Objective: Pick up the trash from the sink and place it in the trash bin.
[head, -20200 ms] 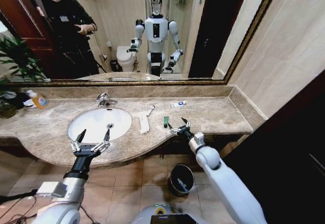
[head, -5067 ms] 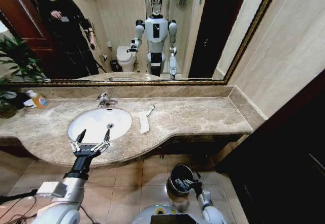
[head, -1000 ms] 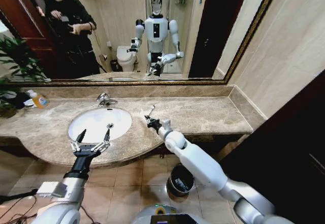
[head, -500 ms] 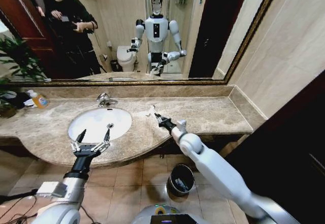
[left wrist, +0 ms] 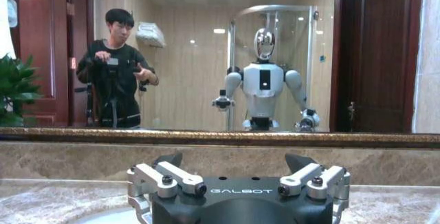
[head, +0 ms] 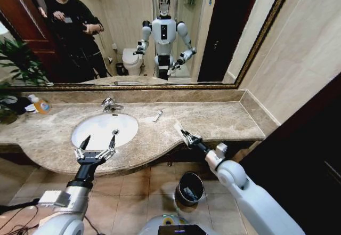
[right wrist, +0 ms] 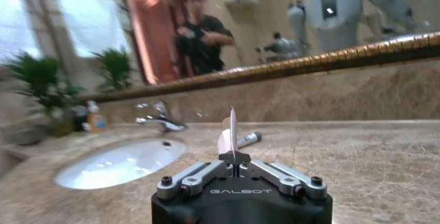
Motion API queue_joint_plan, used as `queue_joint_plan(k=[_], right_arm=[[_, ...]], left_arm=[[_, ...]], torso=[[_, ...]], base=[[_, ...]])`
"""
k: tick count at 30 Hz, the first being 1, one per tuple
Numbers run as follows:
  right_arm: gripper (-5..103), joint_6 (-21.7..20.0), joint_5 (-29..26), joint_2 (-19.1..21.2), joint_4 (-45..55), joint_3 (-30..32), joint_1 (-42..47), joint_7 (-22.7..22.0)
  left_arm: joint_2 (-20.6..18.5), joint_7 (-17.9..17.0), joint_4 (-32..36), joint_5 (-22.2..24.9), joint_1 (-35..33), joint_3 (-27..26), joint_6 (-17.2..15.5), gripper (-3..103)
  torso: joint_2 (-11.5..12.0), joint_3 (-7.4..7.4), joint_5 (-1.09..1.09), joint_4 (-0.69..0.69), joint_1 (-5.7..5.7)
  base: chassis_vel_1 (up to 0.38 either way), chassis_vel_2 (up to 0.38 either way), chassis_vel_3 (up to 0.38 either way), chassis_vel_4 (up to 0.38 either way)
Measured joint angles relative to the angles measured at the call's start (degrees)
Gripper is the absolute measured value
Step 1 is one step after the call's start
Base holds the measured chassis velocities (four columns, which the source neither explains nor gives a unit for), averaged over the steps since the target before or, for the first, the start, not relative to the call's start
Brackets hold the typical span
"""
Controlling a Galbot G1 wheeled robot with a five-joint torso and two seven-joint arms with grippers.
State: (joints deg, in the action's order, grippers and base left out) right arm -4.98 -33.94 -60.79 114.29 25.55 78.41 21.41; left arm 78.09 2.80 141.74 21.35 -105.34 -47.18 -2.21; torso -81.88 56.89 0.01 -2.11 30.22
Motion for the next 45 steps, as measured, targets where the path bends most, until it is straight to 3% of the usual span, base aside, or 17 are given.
queue_joint_plan(k=[2, 3, 5, 12, 23, 25, 30, 33, 44, 45], right_arm=[[0, 4.1, 0.1, -1.3, -2.3, 4.1, 2.5, 9.3], [0, 4.1, 0.1, -1.3, -2.3, 4.1, 2.5, 9.3], [0, 7.9, -1.0, -2.0, -4.8, 7.1, 5.0, 15.8], [0, 14.4, -2.1, -2.9, -11.4, 9.5, 8.6, 18.3], [0, 17.9, 5.0, -8.0, -29.9, 7.5, 4.9, 13.2], [0, 21.0, 6.6, -8.9, -38.8, 5.4, 3.0, 11.0], [0, 25.1, 11.4, -11.3, -49.6, 3.9, -0.5, 8.2], [0, 27.4, 15.1, -13.9, -56.7, 2.7, -3.3, 3.5], [-3, 26.2, 19.0, -17.3, -60.2, 2.0, -6.3, -3.0], [2, 26.1, 19.0, -17.3, -60.0, 2.0, -6.2, -3.4]], left_arm=[[0.0, 0.0, 0.0, 0.0, 0.0, 0.0, 0.0, 100], [0.0, 0.0, 0.0, 0.0, 0.0, 0.0, 0.0, 100], [0.0, 0.0, 0.0, 0.0, 0.0, 0.0, 0.0, 100], [0.0, 0.0, 0.0, 0.0, 0.0, 0.0, 0.0, 100], [0.0, 0.0, 0.0, 0.0, 0.0, 0.0, 0.0, 100], [0.0, 0.0, 0.0, 0.0, 0.0, 0.0, 0.0, 100], [0.0, 0.0, 0.0, 0.0, 0.0, 0.0, 0.0, 100], [0.0, 0.0, 0.0, 0.0, 0.0, 0.0, 0.0, 100], [0.0, 0.0, 0.0, 0.0, 0.0, 0.0, 0.0, 100], [0.0, 0.0, 0.0, 0.0, 0.0, 0.0, 0.0, 100]], torso=[[0.0, 0.00, 0.00, 0.00, 0.00], [0.0, 0.00, 0.00, 0.00, 0.00], [0.0, 0.00, 0.00, 0.00, 0.00], [0.0, 0.00, -0.01, 0.00, 0.00], [0.0, 0.01, -0.01, -0.01, 0.01], [0.0, 0.01, -0.03, 0.00, 0.01], [0.0, 0.01, -0.03, -0.01, 0.00], [0.0, 0.01, -0.01, 0.00, 0.01], [0.0, 0.01, -0.02, 0.00, 0.01], [0.0, 0.01, -0.02, 0.00, 0.01]], base=[[0.000, 0.000, 0.000, 0.000], [0.000, 0.000, 0.000, 0.000], [0.000, 0.000, 0.000, 0.000], [0.000, 0.000, 0.000, 0.000], [0.000, 0.000, 0.000, 0.000], [0.000, 0.000, 0.000, 0.000], [0.000, 0.000, 0.000, 0.000], [0.000, 0.000, 0.000, 0.000], [0.000, 0.000, 0.000, 0.000], [0.000, 0.000, 0.000, 0.000]])
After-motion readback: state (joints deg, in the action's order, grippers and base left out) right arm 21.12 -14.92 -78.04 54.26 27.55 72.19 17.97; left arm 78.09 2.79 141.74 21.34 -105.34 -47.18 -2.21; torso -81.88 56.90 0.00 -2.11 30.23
